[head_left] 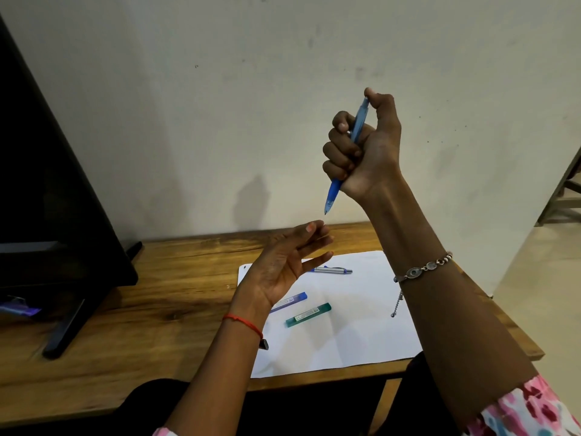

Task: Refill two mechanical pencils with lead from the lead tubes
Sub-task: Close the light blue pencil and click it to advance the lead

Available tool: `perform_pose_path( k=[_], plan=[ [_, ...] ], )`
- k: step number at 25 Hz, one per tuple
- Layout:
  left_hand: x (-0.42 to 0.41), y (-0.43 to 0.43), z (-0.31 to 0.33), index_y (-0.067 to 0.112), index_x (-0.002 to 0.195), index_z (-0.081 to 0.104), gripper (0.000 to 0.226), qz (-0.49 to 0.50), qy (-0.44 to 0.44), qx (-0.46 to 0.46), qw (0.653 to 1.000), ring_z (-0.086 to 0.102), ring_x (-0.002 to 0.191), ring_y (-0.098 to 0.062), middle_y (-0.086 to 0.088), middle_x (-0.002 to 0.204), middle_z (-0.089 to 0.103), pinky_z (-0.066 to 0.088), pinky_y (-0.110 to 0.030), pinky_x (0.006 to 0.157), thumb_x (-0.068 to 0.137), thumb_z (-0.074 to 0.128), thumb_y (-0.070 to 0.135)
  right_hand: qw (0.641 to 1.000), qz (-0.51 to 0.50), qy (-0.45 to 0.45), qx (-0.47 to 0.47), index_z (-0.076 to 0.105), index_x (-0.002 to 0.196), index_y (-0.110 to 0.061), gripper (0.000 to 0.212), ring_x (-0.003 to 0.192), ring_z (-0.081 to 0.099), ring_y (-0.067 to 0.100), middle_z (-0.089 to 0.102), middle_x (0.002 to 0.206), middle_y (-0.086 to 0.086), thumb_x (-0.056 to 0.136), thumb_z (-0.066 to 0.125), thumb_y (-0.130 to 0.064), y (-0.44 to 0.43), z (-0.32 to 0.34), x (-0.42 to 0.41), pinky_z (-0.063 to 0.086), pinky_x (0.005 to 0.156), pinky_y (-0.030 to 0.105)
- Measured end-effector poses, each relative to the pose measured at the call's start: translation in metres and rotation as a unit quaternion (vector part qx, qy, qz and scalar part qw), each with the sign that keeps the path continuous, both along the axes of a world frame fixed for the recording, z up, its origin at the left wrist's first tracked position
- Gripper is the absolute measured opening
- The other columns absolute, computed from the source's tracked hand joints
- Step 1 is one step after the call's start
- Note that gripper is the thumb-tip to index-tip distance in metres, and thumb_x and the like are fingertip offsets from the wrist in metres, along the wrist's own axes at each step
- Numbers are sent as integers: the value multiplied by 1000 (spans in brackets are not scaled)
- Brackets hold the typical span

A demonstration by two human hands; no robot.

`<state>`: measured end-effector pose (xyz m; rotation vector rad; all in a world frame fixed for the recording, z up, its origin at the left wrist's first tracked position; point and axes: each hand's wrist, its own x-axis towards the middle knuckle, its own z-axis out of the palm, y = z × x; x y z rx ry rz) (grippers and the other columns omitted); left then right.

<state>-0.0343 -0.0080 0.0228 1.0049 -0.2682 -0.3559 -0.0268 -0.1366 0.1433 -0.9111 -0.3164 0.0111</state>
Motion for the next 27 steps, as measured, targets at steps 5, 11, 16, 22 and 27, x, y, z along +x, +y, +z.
perform_pose_path(
  k=[5,11,16,22,27],
  plan=[
    [-2,-2,-1,14,73,75,32,-9,-9,5,1000,71,73,-12,1,72,74,59,-28,65,88,48,11,1000,3,5,3,42,53,-13,53,30,16,7,23,33,-7,90,29,-49,-2,-2,-2,14,35,16],
    [-3,-2,-1,14,73,75,24,-13,-13,0,1000,71,72,-11,2,72,74,59,-28,64,81,52,14,1000,1,4,-13,43,54,-13,53,30,17,6,24,33,-7,90,28,-49,-3,-2,-3,16,34,15],
    [-3,-4,-2,15,74,74,31,-9,-4,5,1000,70,71,-10,2,71,73,59,-27,64,89,47,11,999,12,5,-38,43,53,-14,54,30,16,6,23,34,-7,90,28,-50,-1,-3,-3,15,34,14],
    [-2,-5,-3,16,72,74,30,-11,4,7,1000,70,70,-9,3,71,73,58,-27,63,87,48,14,999,6,6,-42,43,54,-13,54,30,16,6,23,34,-7,90,28,-50,2,-4,-3,15,35,14],
    [-3,-5,-2,16,70,75,33,-10,7,8,1000,70,69,-9,4,70,73,59,-26,63,88,47,14,999,11,4,-46,42,53,-13,54,30,15,7,22,33,-7,90,28,-49,3,-4,-3,15,35,14]
  ],
)
